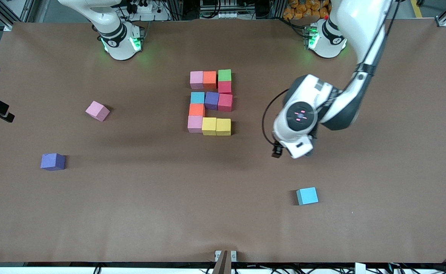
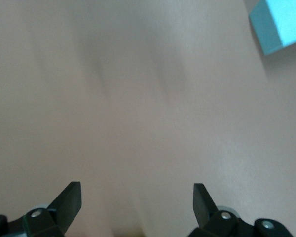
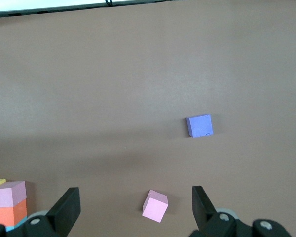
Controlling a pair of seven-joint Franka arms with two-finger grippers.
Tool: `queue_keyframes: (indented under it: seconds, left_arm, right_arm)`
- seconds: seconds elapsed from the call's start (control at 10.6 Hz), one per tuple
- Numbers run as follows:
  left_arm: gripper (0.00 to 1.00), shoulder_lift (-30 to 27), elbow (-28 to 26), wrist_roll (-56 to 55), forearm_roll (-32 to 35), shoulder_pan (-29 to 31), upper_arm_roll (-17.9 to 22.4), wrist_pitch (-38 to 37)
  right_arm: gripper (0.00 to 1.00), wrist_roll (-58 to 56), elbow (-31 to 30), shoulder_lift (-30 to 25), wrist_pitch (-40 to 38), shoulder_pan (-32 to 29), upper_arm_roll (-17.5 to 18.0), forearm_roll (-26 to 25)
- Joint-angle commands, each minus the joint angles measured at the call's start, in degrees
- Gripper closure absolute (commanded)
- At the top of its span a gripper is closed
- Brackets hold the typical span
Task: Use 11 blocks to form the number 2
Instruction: 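Open the left gripper and lift it away from the cubes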
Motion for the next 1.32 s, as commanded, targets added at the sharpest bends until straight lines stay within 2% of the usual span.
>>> queue_keyframes:
  seconds: [0.0, 0.38, 0.57, 0.75, 1.13, 1.23]
  left_arm:
    - [0.00, -4.0, -1.4, 7.5, 1.1, 3.6, -0.9, -5.6]
    - [0.00, -10.4, -8.5, 13.7, 0.6, 5.8, -1.2, -7.7]
    - [0.00, -17.2, -15.7, 19.5, -1.4, 5.8, -0.6, -7.3]
    - [0.00, -22.6, -20.2, 27.9, -3.1, 5.7, 0.6, -7.2]
    - [0.00, -26.1, -22.5, 45.3, -3.1, 7.4, 0.7, -7.0]
    - [0.00, -27.0, -22.5, 49.0, -3.1, 7.4, 2.9, -6.0]
  right_arm:
    - [0.00, 0.2, 0.8, 0.1, -0.3, 0.5, -0.5, 0.5]
    - [0.00, 0.1, 0.8, 0.1, -0.4, 0.3, -0.5, 0.7]
    - [0.00, 0.2, 0.8, 0.1, -0.4, 0.5, -0.5, 0.7]
    - [0.00, 0.1, 0.8, 0.1, -0.4, 0.5, -0.5, 0.7]
    - [0.00, 0.0, 0.8, 0.1, -0.4, 0.6, -0.5, 0.6]
    - [0.00, 0.0, 0.8, 0.1, -0.4, 0.4, -0.5, 0.8]
